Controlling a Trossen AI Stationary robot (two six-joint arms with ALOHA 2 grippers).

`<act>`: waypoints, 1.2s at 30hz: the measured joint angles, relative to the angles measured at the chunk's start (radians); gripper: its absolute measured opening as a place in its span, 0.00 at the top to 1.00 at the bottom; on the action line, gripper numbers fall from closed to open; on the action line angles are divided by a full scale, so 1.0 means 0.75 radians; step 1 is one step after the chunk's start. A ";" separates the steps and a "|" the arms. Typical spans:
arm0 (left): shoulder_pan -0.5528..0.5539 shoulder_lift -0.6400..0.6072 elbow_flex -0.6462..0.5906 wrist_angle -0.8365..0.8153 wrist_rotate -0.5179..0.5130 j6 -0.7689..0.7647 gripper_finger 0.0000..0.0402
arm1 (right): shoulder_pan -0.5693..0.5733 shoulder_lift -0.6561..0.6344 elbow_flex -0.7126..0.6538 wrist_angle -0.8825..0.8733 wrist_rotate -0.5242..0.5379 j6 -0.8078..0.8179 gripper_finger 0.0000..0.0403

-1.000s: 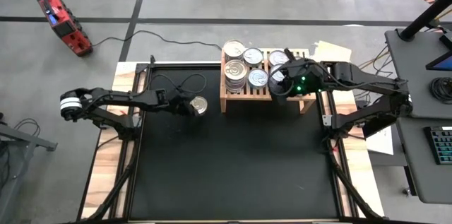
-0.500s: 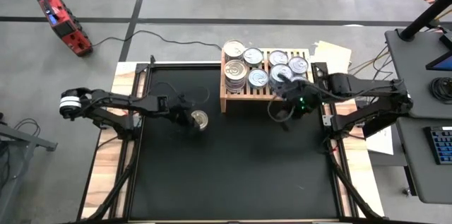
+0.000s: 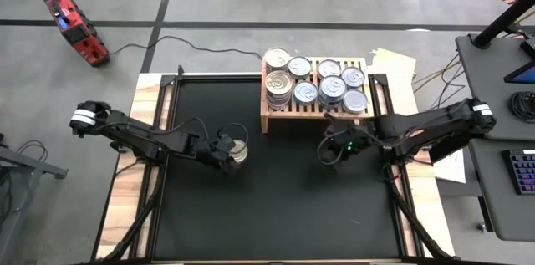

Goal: Stack canned seafood by type on shelf
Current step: Stack the blue-pink tuna can on top of the blue-pink tuna can on the shelf

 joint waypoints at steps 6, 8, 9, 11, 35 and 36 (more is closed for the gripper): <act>0.002 0.000 0.074 -0.097 -0.153 0.081 1.00 | 0.034 0.010 -0.131 0.201 0.005 0.163 0.98; 0.005 0.001 0.100 -0.187 -0.218 0.133 1.00 | 0.042 0.010 -0.133 0.214 0.015 0.186 0.98; 0.006 0.001 0.112 -0.239 -0.250 0.153 1.00 | 0.042 0.010 -0.133 0.223 0.015 0.200 0.98; 0.008 0.001 0.127 -0.327 -0.303 0.184 1.00 | 0.041 0.010 -0.133 0.232 0.020 0.229 0.98; 0.028 0.145 0.037 -0.027 -0.192 0.358 1.00 | 0.041 0.175 -0.139 0.671 0.204 0.392 0.98; 0.028 0.162 0.038 0.004 -0.172 0.360 1.00 | 0.040 0.198 -0.139 0.690 0.205 0.399 0.98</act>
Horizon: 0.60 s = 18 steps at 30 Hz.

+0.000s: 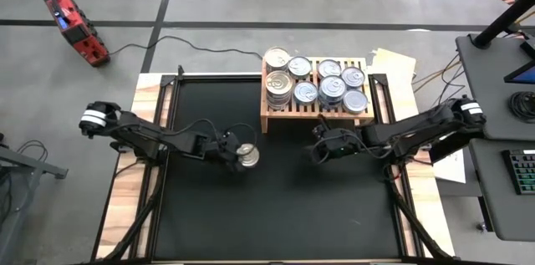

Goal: Stack canned seafood by type on shelf
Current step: Stack the blue-pink tuna can on top of the blue-pink tuna can on the shelf

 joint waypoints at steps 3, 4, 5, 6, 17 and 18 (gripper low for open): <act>0.001 0.055 0.002 0.094 0.086 0.000 1.00 | -0.011 0.073 0.002 0.043 0.021 0.008 0.98; 0.001 0.070 0.002 0.136 0.137 0.000 1.00 | -0.014 0.101 0.002 0.060 0.023 0.011 0.98; 0.000 0.077 0.002 0.178 0.195 0.000 1.00 | -0.017 0.127 0.003 0.082 0.024 0.019 0.98; 0.000 0.081 0.001 0.213 0.251 0.000 1.00 | -0.018 0.152 0.004 0.090 0.024 0.030 0.98; -0.001 -0.010 0.024 0.170 0.299 0.032 1.00 | -0.016 0.412 0.058 0.426 -0.026 0.089 0.98; -0.003 -0.014 0.024 0.169 0.300 0.036 1.00 | -0.016 0.430 0.064 0.464 -0.027 0.100 0.98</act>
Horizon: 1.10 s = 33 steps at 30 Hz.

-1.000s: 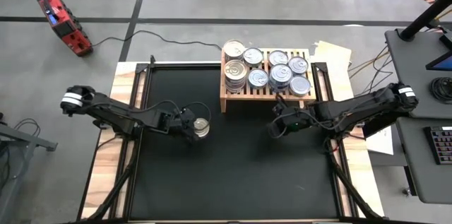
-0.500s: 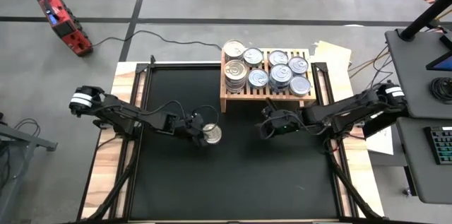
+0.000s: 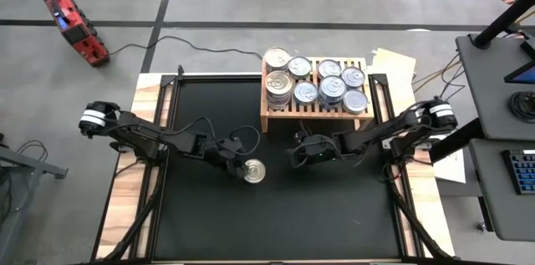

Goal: Stack canned seafood by type on shelf
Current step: Stack the blue-pink tuna can on top of the blue-pink tuna can on the shelf

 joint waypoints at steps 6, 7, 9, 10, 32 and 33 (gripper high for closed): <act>-0.007 -0.001 -0.003 -0.034 0.009 0.025 1.00 | 0.003 0.125 0.038 0.046 -0.004 0.052 0.96; -0.007 -0.003 -0.004 -0.035 0.008 0.037 1.00 | 0.003 0.141 0.047 0.051 -0.005 0.053 0.95; -0.007 -0.003 -0.010 -0.034 0.008 0.050 1.00 | 0.003 0.173 0.063 0.052 -0.011 0.054 0.92; -0.007 -0.003 -0.015 -0.035 0.008 0.054 1.00 | 0.003 0.187 0.074 0.052 -0.018 0.053 0.91; -0.016 -0.002 -0.119 0.084 0.018 0.055 1.00 | -0.015 0.394 0.232 0.048 -0.109 -0.045 0.40; -0.016 -0.002 -0.125 0.097 0.018 0.055 1.00 | -0.015 0.394 0.232 0.049 -0.108 -0.045 0.39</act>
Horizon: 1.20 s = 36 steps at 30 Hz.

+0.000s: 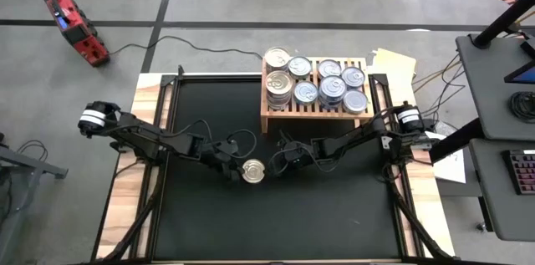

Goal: Stack canned seafood by type on shelf
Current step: Stack the blue-pink tuna can on top of the blue-pink tuna can on the shelf

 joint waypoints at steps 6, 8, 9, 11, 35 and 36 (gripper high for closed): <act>0.000 0.000 -0.006 0.019 -0.001 0.000 1.00 | 0.000 0.000 0.001 0.003 0.008 -0.001 0.33; 0.000 0.001 -0.008 0.020 -0.001 0.000 1.00 | 0.000 0.000 0.001 0.002 0.015 -0.001 0.31; -0.001 0.000 -0.010 0.021 -0.002 0.000 1.00 | 0.000 0.000 0.001 0.002 0.015 0.000 0.31; -0.005 0.000 -0.014 0.024 -0.008 0.000 1.00 | -0.002 0.000 0.001 0.003 0.017 0.008 0.30; -0.010 0.002 -0.117 0.232 -0.006 -0.055 1.00 | -0.009 0.085 0.006 0.113 0.013 0.054 0.24; -0.011 0.002 -0.120 0.231 -0.005 -0.057 1.00 | -0.009 0.090 0.008 0.114 0.009 0.054 0.23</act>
